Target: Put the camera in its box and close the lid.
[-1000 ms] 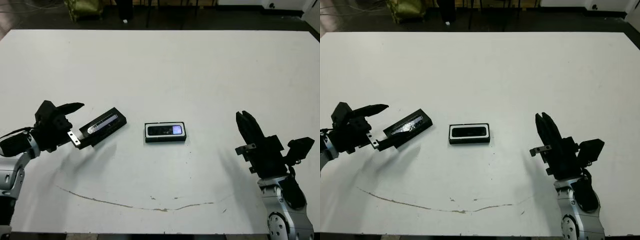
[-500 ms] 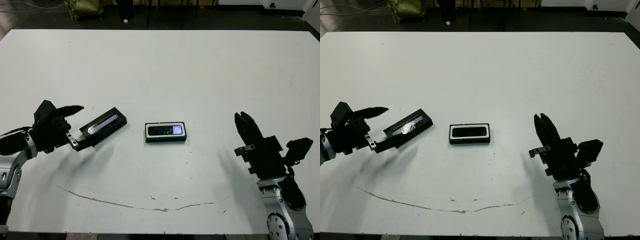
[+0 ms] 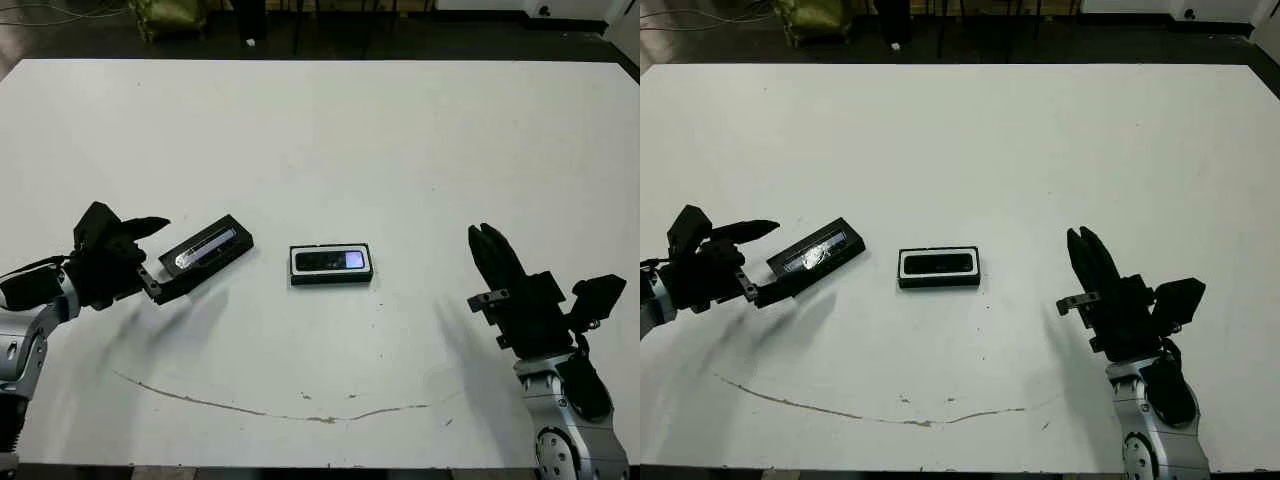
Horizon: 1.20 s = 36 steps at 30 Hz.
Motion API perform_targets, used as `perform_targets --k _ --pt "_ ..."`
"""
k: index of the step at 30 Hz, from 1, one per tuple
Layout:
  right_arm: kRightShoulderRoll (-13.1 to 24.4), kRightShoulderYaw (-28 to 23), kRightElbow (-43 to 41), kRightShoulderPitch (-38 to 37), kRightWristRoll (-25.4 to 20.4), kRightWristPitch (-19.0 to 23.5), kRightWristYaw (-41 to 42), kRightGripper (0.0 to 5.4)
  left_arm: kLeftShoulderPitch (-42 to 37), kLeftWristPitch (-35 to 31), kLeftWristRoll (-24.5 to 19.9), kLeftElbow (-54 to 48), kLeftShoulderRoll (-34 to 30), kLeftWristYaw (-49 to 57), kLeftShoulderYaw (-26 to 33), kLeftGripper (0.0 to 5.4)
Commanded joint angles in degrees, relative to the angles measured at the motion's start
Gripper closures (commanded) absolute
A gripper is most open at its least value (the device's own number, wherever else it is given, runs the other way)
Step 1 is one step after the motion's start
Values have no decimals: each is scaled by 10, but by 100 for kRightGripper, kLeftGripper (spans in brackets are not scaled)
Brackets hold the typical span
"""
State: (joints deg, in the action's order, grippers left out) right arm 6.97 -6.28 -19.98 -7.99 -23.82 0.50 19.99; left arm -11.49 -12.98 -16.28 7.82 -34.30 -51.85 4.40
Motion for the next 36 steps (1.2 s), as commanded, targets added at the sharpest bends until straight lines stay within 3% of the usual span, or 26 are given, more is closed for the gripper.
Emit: perform_targets --k 1,6,12,28,36 --pt "0 1 -8 -14 -6 23 -11 540 4 6 7 17 -3 -7 -8 1" --pt "2 1 -4 -14 2 16 -10 540 2 -2 12 17 -5 -3 -17 1" --pt "-1 -1 10 -10 -3 5 -4 540 -3 37 29 45 -6 -10 -30 1" --pt "0 6 -18 -20 -8 31 -17 540 -18 62 50 106 4 -2 -44 1" --pt "4 6 -6 -19 -2 29 -17 540 -24 56 33 127 7 -19 -42 1"
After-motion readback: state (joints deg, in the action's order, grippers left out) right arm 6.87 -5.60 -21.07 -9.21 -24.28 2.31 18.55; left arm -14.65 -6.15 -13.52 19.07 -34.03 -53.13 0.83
